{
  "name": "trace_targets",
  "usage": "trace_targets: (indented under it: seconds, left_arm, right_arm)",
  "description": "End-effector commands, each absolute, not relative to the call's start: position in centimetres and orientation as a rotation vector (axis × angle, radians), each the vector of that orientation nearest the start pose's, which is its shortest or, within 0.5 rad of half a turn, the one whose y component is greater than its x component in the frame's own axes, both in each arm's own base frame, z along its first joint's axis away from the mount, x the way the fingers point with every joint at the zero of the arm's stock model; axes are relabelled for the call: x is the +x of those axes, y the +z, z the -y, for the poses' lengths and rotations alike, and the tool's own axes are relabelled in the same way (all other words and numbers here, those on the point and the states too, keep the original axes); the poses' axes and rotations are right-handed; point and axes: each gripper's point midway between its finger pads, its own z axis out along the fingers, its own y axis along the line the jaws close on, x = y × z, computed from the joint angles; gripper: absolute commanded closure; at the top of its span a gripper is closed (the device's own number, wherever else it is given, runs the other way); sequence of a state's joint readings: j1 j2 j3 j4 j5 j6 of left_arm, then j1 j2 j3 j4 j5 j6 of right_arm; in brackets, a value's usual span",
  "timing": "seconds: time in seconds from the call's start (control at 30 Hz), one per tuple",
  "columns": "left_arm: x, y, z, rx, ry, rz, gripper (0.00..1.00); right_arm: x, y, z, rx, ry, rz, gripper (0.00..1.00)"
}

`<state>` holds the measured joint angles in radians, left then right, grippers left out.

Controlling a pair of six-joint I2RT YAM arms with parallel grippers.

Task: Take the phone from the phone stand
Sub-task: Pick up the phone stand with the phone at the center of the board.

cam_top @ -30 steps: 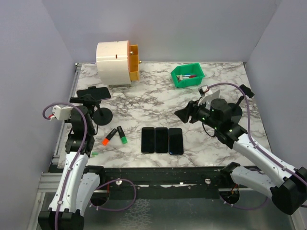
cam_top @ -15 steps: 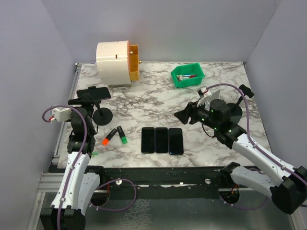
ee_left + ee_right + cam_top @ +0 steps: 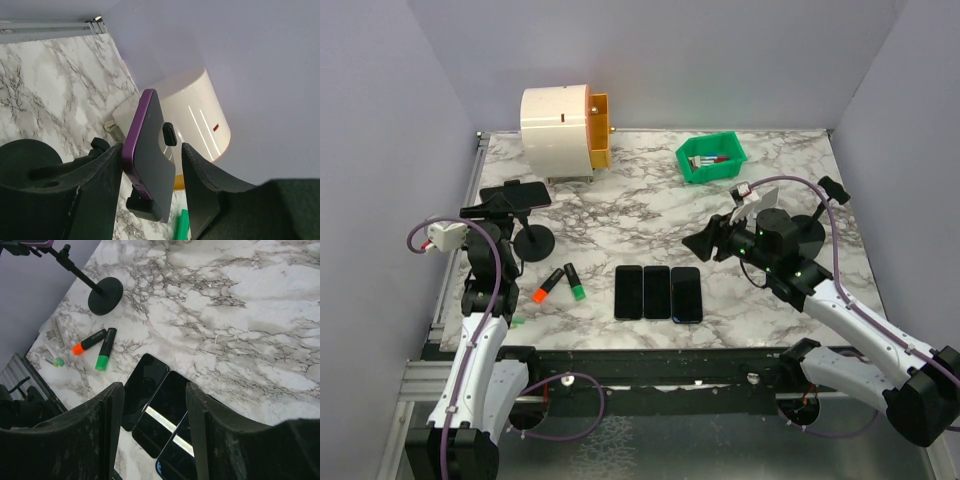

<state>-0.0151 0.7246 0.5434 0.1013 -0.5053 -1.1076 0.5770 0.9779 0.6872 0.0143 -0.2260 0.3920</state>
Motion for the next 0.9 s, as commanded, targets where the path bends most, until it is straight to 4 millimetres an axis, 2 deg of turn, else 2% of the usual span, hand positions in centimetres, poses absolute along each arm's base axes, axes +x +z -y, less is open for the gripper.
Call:
trace_targets:
  seconds: [0.0,0.5,0.67,0.87]
  left_arm:
    - [31.82,26.76,-5.90,-1.187,-0.424,-1.134,0.50]
    - [32.44,26.25,-6.11,-1.185,-0.436,-1.126,0.56]
    - [32.76,25.97,-5.76,-1.176,-0.463,-1.134,0.64]
    - [32.57,26.90,-5.72,-1.161,-0.470,-1.122,0.69]
  right_arm:
    - [25.48,21.87,-23.86,-0.373,0.892,-1.880,0.43]
    - [25.08,21.91,-23.70,-0.383,0.870,-1.873,0.43]
    - [25.03,21.87,-23.72,-0.385,0.868,-1.872,0.43]
    - [24.81,22.01,-23.85,-0.391,0.874,-1.872,0.43]
